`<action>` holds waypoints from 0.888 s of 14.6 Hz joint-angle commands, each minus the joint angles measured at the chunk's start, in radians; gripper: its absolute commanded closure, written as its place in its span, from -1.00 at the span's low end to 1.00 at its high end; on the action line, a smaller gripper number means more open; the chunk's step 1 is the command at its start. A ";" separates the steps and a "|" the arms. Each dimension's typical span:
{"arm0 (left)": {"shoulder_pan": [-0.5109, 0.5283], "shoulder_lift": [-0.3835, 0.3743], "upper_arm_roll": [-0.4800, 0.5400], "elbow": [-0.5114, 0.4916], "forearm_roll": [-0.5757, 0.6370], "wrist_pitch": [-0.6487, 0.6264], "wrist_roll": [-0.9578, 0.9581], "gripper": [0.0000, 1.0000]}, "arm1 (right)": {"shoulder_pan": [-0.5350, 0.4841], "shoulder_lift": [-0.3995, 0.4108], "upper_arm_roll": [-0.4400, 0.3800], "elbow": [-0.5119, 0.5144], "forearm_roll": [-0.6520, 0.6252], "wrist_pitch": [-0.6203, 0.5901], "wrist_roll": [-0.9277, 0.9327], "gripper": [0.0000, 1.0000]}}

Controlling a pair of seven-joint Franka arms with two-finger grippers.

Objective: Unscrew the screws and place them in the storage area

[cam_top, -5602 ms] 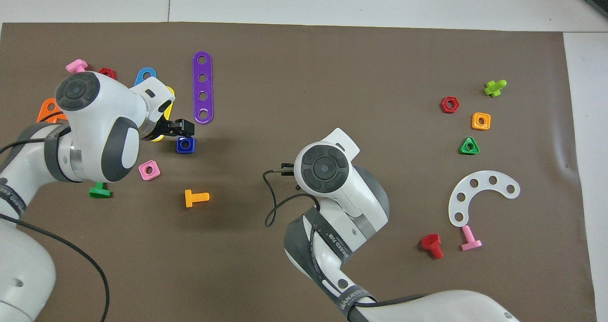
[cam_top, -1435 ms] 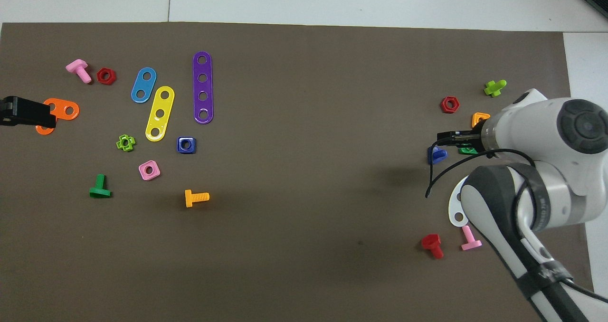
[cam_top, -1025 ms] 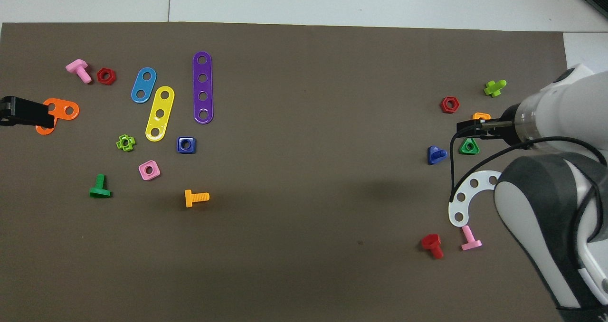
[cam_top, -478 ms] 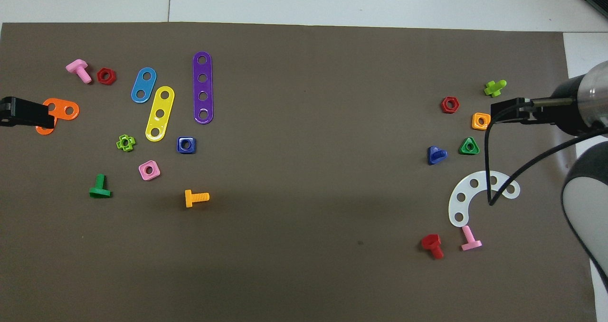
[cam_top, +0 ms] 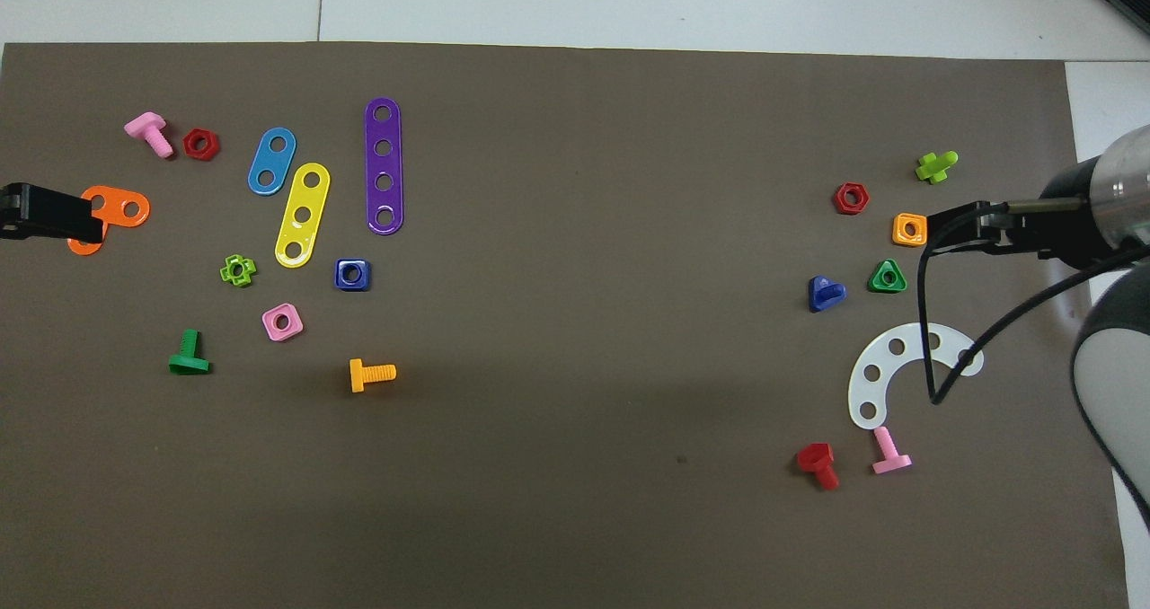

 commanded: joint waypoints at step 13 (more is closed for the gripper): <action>0.006 -0.027 -0.003 -0.031 -0.008 0.008 -0.011 -1.00 | -0.012 -0.015 0.000 -0.025 0.031 0.001 -0.018 -1.00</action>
